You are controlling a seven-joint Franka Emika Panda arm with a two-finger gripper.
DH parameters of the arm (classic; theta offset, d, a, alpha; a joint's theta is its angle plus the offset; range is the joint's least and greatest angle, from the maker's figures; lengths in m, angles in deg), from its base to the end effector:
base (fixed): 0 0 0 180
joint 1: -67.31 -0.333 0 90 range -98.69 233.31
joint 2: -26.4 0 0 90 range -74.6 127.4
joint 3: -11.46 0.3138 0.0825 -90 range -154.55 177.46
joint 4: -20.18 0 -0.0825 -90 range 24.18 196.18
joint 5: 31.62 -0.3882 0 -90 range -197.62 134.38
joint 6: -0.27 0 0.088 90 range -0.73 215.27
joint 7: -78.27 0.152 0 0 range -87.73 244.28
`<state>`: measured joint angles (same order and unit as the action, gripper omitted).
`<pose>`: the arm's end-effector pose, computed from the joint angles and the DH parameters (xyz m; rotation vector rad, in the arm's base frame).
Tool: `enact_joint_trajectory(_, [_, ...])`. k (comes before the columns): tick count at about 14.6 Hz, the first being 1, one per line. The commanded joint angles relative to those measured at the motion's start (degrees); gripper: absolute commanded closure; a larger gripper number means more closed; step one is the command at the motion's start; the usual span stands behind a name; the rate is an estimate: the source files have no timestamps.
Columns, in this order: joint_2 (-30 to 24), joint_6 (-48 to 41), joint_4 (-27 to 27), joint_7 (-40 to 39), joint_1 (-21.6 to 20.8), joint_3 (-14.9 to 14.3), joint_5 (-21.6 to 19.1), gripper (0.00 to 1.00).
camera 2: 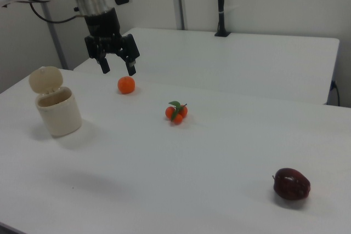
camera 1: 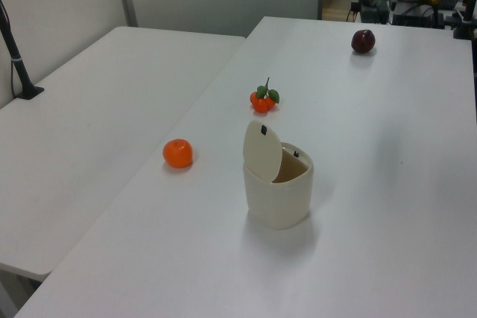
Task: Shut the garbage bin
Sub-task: 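Move the gripper from its start pose toward the cream bin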
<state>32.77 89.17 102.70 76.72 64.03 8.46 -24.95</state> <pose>0.5914 -0.0134 0.5750 3.0191 0.0453 -0.0015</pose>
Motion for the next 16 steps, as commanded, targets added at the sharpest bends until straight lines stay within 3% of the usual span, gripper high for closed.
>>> enact_joint_trajectory(1, [-2.0,-1.0,1.4,0.4,1.0,0.5,0.3,0.0])
enact_joint_trajectory(11, [-2.0,-1.0,1.4,0.4,1.2,0.5,0.0,0.0])
enact_joint_trajectory(12, [-2.0,-1.0,1.4,0.4,1.2,0.5,0.0,0.04])
enact_joint_trajectory(13, [-2.0,-1.0,1.4,0.4,1.2,0.5,0.0,0.1])
enact_joint_trajectory(16, [-1.9,-0.9,1.4,0.3,1.3,0.5,-0.2,0.66])
